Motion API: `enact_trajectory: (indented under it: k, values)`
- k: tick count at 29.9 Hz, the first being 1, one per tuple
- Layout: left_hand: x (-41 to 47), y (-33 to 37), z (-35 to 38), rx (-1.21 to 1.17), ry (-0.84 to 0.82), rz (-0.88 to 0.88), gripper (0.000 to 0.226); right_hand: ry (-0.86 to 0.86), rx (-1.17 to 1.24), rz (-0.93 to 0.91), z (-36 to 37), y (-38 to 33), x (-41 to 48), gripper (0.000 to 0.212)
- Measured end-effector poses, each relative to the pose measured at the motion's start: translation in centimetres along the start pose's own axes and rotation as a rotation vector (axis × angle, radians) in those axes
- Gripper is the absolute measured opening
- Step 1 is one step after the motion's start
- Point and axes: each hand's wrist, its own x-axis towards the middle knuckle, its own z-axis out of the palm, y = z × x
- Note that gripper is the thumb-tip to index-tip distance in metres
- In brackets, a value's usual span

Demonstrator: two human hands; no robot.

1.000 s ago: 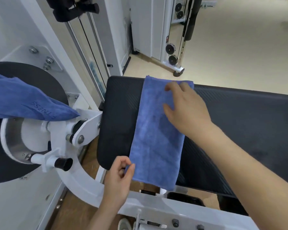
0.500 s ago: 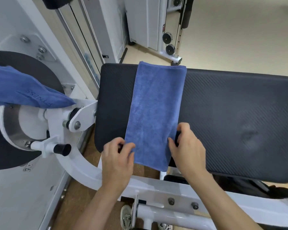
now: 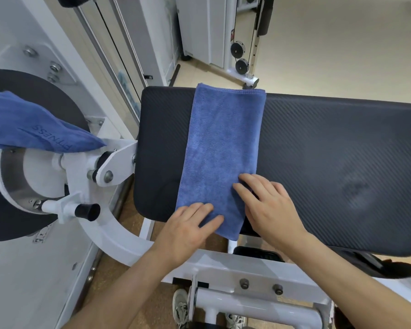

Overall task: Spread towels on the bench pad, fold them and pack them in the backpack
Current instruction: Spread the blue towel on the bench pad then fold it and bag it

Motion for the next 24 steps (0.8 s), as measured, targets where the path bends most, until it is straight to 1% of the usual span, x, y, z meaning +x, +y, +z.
enact_trajectory:
  k: [2, 5, 7, 8, 10, 11, 12, 14, 15, 16, 18, 19, 21, 22, 23, 24]
  values:
    - [0.3, -0.6, -0.1, -0.047, -0.004, 0.006, 0.036, -0.034, 0.039, -0.029, -0.7, -0.8, -0.5, 0.036]
    - [0.9, -1.3, -0.5, -0.106, -0.031, 0.009, 0.024, -0.154, 0.081, -0.164, -1.2, -2.3, -2.0, 0.046]
    - [1.7, -1.3, -1.4, -0.152, -0.09, -0.057, 0.019, -0.259, 0.051, -0.196, -0.6, -3.1, -3.0, 0.055]
    - [2.4, -1.1, -2.1, -0.195, -0.14, -0.138, 0.021, -0.282, 0.033, -0.182, -0.1, -3.2, -3.3, 0.057]
    - [3.7, -1.1, -3.1, -0.275, -0.23, -0.293, 0.031, -0.232, 0.025, -0.142, 0.8, -3.3, -3.1, 0.051]
    - [4.1, -1.1, -3.4, -0.3, -0.253, -0.32, 0.035, -0.172, 0.033, -0.134, 1.1, -3.2, -2.8, 0.043]
    - [4.3, -1.1, -3.7, -0.313, -0.256, -0.313, 0.034, -0.111, 0.042, -0.131, 1.3, -3.3, -2.4, 0.034]
    - [3.9, -0.8, -4.0, -0.275, -0.206, -0.235, 0.023, -0.036, 0.069, -0.124, 1.2, -3.3, -1.5, 0.016]
    - [3.4, -0.8, -3.9, -0.225, -0.184, -0.199, 0.024, -0.024, 0.087, -0.112, 1.1, -3.4, -1.1, 0.011]
    - [2.9, -0.7, -3.8, -0.171, -0.197, -0.196, 0.034, -0.031, 0.103, -0.096, 0.8, -3.5, -0.8, 0.009]
    - [2.3, -0.7, -3.5, -0.076, -0.223, -0.232, 0.052, -0.066, 0.136, -0.069, 0.1, -3.4, -0.4, 0.006]
    - [2.2, -0.7, -3.2, -0.049, -0.211, -0.237, 0.054, -0.091, 0.158, -0.059, -0.3, -3.4, -0.2, 0.004]
    - [1.8, -0.6, -2.8, -0.059, -0.17, -0.222, 0.047, -0.17, 0.21, -0.042, -1.4, -3.4, 0.0, 0.007]
    - [1.6, -0.3, -2.9, -0.096, -0.177, -0.216, 0.042, -0.238, 0.227, -0.032, -2.1, -3.4, 0.1, 0.007]
    - [1.4, -0.1, -3.1, -0.149, -0.219, -0.222, 0.038, -0.324, 0.239, -0.032, -2.7, -3.2, 0.1, 0.007]
    - [1.3, 0.2, -3.5, -0.215, -0.296, -0.251, 0.037, -0.406, 0.25, -0.03, -3.3, -3.0, 0.1, 0.008]
